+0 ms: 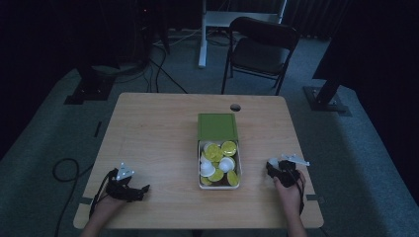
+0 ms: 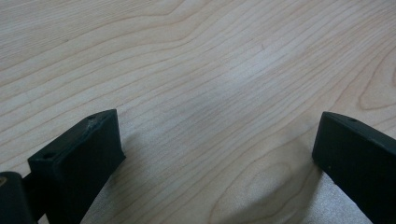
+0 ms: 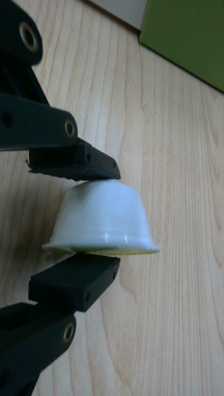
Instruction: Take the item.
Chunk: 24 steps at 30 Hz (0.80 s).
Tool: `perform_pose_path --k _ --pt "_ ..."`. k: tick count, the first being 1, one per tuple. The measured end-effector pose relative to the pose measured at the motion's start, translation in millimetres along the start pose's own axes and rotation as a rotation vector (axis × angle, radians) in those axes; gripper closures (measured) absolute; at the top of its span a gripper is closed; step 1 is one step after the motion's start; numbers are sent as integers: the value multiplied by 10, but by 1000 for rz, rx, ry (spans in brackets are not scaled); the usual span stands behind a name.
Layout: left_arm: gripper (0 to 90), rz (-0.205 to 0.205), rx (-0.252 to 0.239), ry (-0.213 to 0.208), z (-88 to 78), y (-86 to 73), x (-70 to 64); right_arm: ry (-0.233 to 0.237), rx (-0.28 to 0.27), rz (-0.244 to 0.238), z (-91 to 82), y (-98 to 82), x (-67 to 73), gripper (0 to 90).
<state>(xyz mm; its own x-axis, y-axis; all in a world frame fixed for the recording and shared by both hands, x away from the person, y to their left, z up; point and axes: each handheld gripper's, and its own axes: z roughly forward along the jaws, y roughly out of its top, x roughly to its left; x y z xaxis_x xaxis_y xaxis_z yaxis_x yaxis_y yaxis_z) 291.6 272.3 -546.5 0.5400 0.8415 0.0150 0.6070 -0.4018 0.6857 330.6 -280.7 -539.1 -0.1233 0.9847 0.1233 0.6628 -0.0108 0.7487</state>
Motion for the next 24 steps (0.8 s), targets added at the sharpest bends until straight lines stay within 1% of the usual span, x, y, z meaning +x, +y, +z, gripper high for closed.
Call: perform_pose_path --k 6,11,15,17,20,24 --pt "15 0 0 0 0 0 0 24 -13 8 -28 24 -1 442" --pt "15 0 0 0 0 0 0 40 -30 4 -80 53 17 401" --pt "15 0 0 0 0 0 0 47 -49 -5 -123 94 49 381" --pt "15 0 0 0 0 0 0 65 -57 -11 -140 112 68 370" --pt "15 0 0 0 0 0 0 77 -67 -20 -157 132 99 343" --pt "15 0 0 0 0 0 0 86 -80 -29 -181 156 120 329"
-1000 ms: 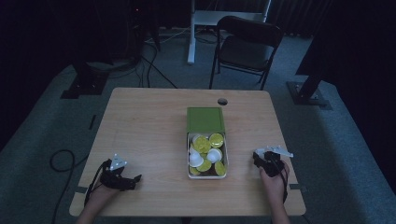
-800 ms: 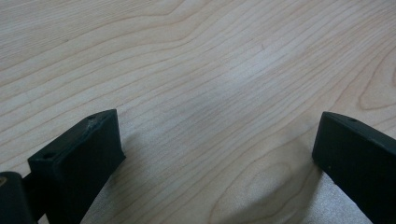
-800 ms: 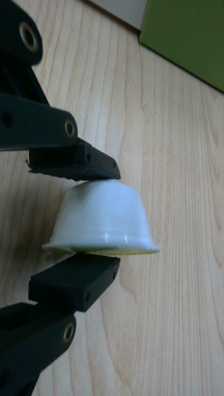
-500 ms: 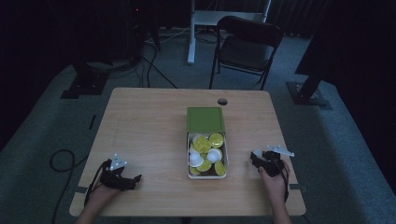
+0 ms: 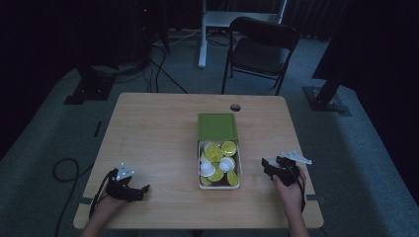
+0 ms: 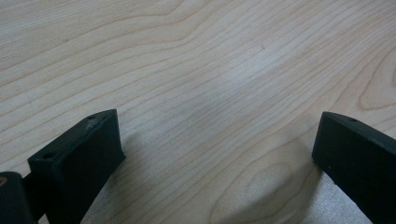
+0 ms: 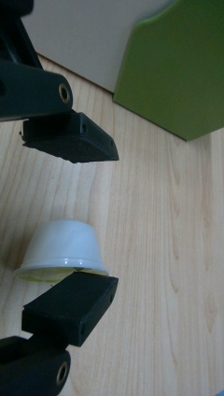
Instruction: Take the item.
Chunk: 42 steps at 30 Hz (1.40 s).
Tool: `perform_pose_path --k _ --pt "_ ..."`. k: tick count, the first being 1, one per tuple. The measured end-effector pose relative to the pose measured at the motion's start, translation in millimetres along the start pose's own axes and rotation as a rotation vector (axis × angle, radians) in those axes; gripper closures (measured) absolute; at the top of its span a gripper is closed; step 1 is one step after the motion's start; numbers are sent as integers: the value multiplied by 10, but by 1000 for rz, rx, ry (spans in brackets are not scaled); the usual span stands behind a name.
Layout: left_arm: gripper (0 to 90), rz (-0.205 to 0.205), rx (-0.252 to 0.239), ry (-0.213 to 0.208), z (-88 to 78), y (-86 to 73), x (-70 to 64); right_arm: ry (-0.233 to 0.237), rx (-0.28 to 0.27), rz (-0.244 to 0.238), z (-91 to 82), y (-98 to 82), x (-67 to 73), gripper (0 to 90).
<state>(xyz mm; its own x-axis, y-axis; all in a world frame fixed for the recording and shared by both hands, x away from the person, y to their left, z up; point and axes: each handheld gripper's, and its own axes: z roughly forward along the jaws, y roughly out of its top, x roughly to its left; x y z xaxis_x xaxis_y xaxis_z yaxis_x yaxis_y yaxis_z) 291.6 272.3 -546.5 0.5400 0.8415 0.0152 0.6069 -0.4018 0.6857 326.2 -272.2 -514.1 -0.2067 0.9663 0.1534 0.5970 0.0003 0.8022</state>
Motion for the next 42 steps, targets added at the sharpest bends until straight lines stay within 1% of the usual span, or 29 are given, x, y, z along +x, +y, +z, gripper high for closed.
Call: perform_pose_path --k 4,7,14,16,19,21,25,30,33,36,37,38,42 --pt "15 0 0 0 0 0 0 11 -12 -13 -30 24 35 318" --pt "15 0 0 0 0 0 0 30 -16 -16 -44 39 66 309" --pt "15 0 0 0 0 0 0 48 -26 -35 -57 59 130 290" --pt "15 0 0 0 0 0 0 61 -32 -39 -64 66 151 290" --pt "15 0 0 0 0 0 0 81 -30 -59 -71 70 200 290" --pt "15 0 0 0 0 0 0 97 -24 -71 -74 67 241 289" --pt "15 0 0 0 0 0 0 119 -17 -78 -61 44 278 271" --pt "15 0 0 0 0 0 0 150 -13 -105 -36 1 311 242" --pt "15 0 0 0 0 0 0 172 -5 -117 -23 -29 336 241" --pt "15 -1 1 1 0 0 1 206 10 -125 -8 -68 361 239" --pt "15 -7 1 8 -1 -1 6 218 19 -133 5 -89 371 240" --pt "15 -15 -1 13 -1 -2 9 225 25 -140 14 -102 380 239" --pt "15 -15 0 14 -1 -2 9 245 48 -160 49 -146 407 236"
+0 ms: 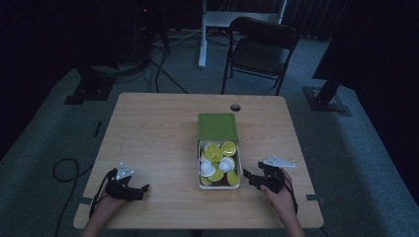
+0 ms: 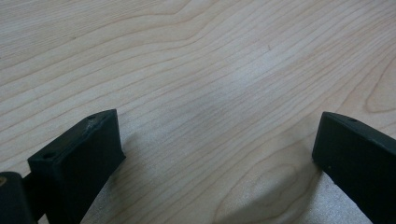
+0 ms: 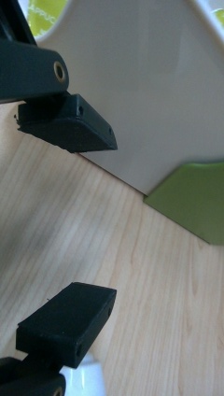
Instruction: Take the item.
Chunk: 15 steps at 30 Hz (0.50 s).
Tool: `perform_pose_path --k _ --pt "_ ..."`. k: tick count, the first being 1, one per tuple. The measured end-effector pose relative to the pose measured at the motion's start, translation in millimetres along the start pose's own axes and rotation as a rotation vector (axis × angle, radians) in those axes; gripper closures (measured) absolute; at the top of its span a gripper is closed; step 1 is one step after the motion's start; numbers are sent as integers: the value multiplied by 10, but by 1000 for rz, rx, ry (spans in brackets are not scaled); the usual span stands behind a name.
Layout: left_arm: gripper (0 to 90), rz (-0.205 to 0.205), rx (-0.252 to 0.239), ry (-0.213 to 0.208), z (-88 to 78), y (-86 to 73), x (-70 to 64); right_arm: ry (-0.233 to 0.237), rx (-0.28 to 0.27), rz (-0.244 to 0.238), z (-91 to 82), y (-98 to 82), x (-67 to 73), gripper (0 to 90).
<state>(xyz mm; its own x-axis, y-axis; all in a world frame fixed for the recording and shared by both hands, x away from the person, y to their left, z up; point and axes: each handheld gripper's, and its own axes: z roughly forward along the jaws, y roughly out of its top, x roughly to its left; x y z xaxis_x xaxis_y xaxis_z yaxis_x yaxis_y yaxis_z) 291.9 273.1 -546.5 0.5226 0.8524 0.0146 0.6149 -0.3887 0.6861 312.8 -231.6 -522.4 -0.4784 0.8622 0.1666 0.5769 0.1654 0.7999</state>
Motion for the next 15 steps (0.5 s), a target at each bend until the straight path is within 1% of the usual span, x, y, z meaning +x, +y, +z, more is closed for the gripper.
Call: perform_pose_path --k 2,5,8,10,11,13,15 --pt "15 0 0 0 0 0 0 7 11 -6 17 -16 7 227" --pt "15 0 0 0 0 0 0 12 28 -34 51 -45 16 205" --pt "15 0 0 0 0 0 0 24 36 -41 78 -77 17 189" --pt "15 0 0 0 0 0 0 24 50 -78 91 -103 25 171" --pt "15 0 0 0 0 -1 0 23 57 -88 97 -114 28 171" --pt "15 0 0 0 0 0 0 27 67 -86 110 -128 21 172" --pt "15 0 -1 0 0 -1 0 27 76 -94 120 -142 22 172"
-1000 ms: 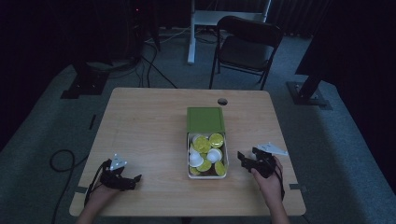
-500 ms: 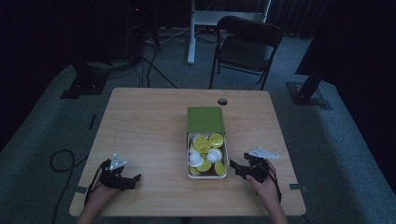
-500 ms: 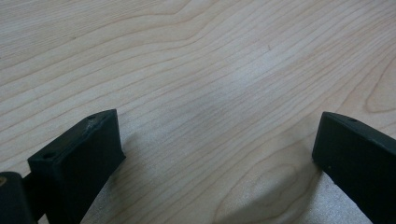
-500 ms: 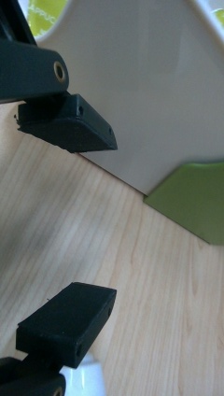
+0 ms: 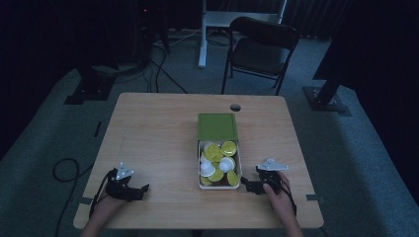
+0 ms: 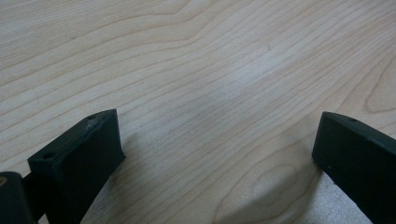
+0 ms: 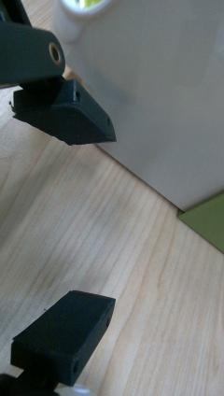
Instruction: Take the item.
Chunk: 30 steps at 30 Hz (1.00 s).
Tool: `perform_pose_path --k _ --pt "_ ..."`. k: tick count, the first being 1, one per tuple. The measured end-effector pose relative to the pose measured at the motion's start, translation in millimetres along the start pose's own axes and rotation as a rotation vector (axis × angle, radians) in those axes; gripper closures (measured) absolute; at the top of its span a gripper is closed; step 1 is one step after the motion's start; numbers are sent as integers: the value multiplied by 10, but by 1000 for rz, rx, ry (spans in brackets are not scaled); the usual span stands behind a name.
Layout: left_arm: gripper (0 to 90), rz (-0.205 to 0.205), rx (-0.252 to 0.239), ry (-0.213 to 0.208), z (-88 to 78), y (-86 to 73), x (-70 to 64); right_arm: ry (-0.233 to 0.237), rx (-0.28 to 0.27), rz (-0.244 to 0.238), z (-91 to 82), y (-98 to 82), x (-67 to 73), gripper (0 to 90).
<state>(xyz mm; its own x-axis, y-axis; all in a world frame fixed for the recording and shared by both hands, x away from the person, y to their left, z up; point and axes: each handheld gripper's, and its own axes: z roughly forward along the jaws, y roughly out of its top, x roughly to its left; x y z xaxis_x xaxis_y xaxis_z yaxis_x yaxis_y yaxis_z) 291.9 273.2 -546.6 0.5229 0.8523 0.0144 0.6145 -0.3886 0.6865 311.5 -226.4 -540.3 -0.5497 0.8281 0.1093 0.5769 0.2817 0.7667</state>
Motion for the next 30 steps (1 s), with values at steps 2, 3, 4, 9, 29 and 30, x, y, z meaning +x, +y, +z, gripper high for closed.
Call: perform_pose_path --k 2,3,4,9,29,30 --pt "15 0 0 0 0 0 0 0 11 -11 12 -9 2 172" --pt "15 0 0 0 0 0 0 2 16 -14 18 -12 5 172" --pt "15 0 0 0 0 0 0 3 19 -23 24 -18 7 172" --pt "15 0 0 0 0 0 0 -4 48 -54 77 -56 23 171" --pt "14 43 2 -39 -9 -8 -21 -50 72 -93 101 -55 79 128" --pt "14 48 3 -44 -11 -9 -21 -50 73 -92 101 -55 78 128"
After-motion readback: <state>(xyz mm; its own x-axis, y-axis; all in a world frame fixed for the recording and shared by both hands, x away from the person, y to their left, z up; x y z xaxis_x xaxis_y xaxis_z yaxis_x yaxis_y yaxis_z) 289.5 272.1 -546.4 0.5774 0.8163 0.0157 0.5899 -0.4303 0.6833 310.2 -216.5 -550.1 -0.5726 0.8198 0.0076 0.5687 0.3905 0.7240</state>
